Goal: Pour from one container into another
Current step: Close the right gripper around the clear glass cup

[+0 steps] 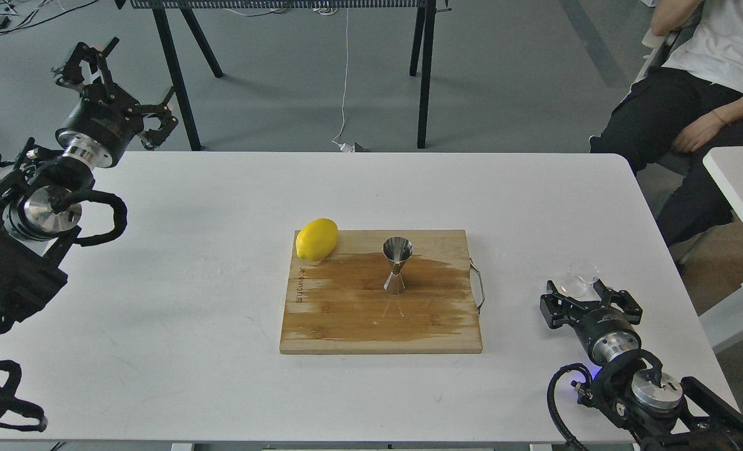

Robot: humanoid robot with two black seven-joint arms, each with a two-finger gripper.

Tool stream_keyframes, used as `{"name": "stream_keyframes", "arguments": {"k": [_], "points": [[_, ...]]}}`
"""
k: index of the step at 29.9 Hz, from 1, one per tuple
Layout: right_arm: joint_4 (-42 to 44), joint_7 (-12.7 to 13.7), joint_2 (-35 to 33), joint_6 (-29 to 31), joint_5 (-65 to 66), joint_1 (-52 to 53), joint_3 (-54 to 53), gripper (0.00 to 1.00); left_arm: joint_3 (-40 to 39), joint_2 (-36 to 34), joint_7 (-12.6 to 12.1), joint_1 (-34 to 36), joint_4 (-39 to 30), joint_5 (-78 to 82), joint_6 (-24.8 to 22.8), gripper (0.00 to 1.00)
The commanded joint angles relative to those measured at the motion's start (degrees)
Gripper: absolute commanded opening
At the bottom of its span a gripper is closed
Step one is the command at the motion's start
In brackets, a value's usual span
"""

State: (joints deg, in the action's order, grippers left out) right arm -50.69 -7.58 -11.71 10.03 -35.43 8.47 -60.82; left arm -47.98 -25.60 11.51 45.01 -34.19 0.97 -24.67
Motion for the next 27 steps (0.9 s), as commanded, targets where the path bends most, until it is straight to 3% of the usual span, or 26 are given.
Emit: {"name": "stream_keyframes", "arguments": {"k": [1,20,27], "points": [[0.8,0.0,0.5,0.1,0.0,0.2,-0.1,0.77,0.0,-0.2,0.0,0.0,0.0,0.0,0.0,1.0],[3.8,1.4,0.7,3.1,0.0,1.8,0.0,0.74,0.0,-0.2,-0.1,0.2,0.0,0.0,0.1,1.0],[4.9,2.2,0.7,3.3,0.0,2.6,0.0,0.62,0.1,-0.8,-0.1,0.1,0.0,0.0,0.0,1.0]]}}
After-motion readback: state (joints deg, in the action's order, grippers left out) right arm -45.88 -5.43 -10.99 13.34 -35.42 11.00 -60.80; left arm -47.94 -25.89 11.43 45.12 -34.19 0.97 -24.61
